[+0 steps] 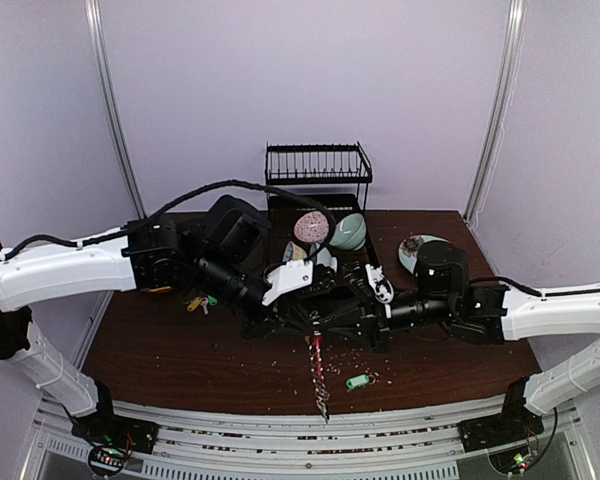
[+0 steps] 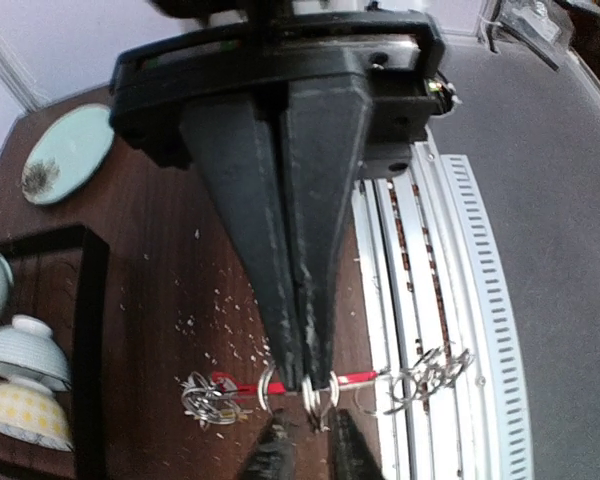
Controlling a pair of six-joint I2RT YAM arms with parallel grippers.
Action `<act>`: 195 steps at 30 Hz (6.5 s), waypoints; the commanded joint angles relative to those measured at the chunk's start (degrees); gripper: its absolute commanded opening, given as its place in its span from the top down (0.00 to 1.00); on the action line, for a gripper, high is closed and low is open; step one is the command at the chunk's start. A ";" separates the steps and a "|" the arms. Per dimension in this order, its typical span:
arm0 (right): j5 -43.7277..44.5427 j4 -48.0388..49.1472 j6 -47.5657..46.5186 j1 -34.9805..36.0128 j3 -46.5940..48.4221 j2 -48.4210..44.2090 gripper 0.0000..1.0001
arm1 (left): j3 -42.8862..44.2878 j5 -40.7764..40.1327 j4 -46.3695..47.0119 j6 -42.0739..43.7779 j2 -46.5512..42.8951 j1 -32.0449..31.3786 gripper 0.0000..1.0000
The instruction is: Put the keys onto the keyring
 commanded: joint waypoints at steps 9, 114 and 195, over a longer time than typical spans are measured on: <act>-15.15 12.37 4.34 -0.97 -4.95 -12.46 1.00 | -20.80 7.37 36.69 -1.66 -19.42 -1.71 0.65; 11.43 28.87 14.99 5.83 -8.56 -11.48 1.00 | -13.16 -12.25 33.17 -10.30 -9.83 -7.78 1.00; -2.80 41.40 30.77 0.97 -7.01 -5.29 1.00 | -21.13 -10.76 50.83 3.44 -14.25 -11.40 0.85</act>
